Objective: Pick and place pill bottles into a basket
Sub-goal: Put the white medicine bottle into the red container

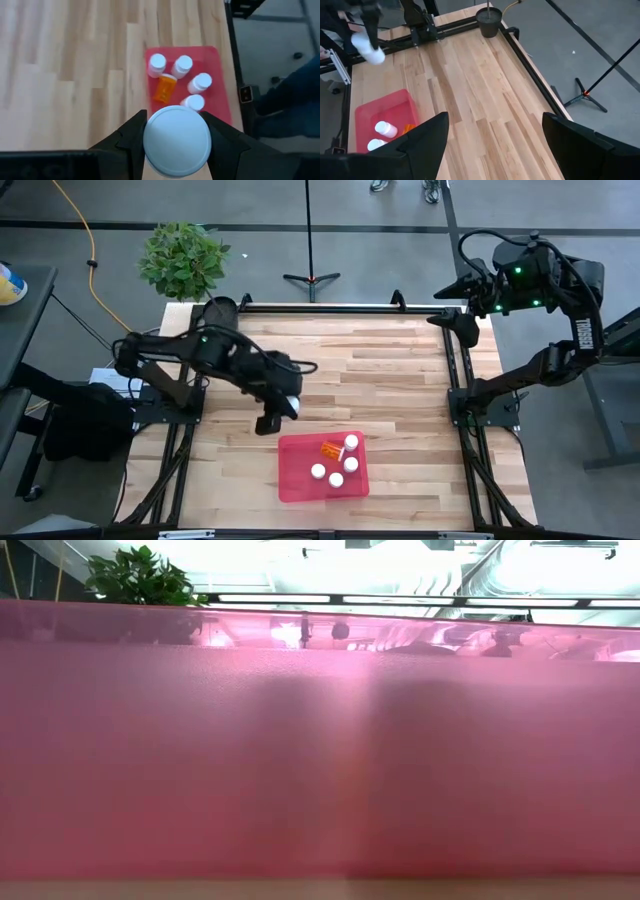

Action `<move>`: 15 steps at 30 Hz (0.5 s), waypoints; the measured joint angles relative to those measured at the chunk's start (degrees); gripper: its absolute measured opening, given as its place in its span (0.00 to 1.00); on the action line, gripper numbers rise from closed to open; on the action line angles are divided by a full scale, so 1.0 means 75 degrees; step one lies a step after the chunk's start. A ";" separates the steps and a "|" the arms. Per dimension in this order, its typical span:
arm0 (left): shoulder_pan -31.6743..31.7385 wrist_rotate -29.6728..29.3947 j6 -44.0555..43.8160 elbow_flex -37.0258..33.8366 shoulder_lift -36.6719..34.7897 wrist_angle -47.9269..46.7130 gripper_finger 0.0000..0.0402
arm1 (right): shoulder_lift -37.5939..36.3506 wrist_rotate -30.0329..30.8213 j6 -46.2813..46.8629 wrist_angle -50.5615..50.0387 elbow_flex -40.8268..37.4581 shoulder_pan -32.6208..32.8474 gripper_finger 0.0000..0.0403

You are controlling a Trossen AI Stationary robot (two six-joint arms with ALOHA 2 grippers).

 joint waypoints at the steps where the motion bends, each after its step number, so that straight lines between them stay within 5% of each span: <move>1: 0.0003 0.0118 -0.0096 -0.0431 -0.0144 0.0332 0.47 | 0.0000 0.0000 -0.0002 -0.0001 0.0000 0.0000 0.77; 9: -0.0104 0.0674 -0.1198 -0.3984 -0.1665 0.3568 0.47 | 0.0000 0.0003 -0.0022 -0.0001 0.0000 -0.0003 0.77; 15: -0.0437 0.0654 -0.1956 -0.5534 -0.2153 0.5558 0.47 | 0.0009 0.0035 -0.0003 0.0000 0.0000 -0.0002 0.77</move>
